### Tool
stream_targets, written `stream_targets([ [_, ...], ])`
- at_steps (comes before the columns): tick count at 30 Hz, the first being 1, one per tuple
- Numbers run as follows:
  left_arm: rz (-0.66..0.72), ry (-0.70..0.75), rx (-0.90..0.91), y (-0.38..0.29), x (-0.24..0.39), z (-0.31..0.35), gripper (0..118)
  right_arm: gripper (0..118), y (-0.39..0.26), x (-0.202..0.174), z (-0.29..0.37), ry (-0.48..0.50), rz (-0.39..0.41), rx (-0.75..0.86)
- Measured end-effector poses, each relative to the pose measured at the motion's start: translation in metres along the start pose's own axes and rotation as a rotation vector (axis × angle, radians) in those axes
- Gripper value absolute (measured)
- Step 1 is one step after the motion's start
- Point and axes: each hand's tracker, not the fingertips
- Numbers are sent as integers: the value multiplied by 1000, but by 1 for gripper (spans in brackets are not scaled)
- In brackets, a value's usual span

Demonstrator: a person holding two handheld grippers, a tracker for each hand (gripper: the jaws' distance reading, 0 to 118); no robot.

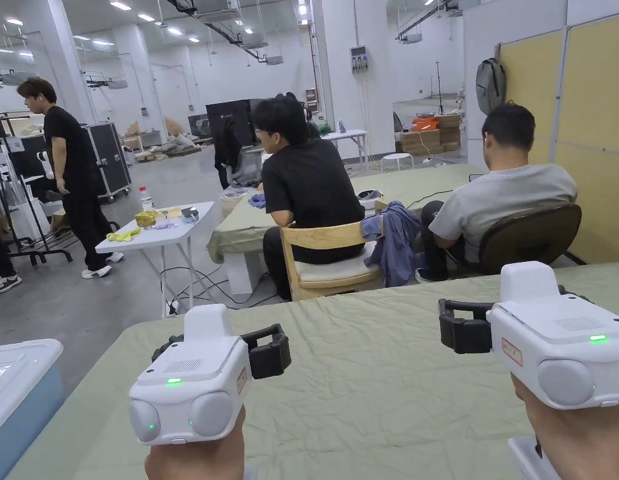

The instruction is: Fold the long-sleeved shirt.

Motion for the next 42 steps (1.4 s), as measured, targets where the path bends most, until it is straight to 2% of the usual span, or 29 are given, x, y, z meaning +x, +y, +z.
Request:
stream_targets([
  [42, -15, -14, -31, -5, 4, -4, 118, 118, -6, 2, 0, -1, -2, -22],
])
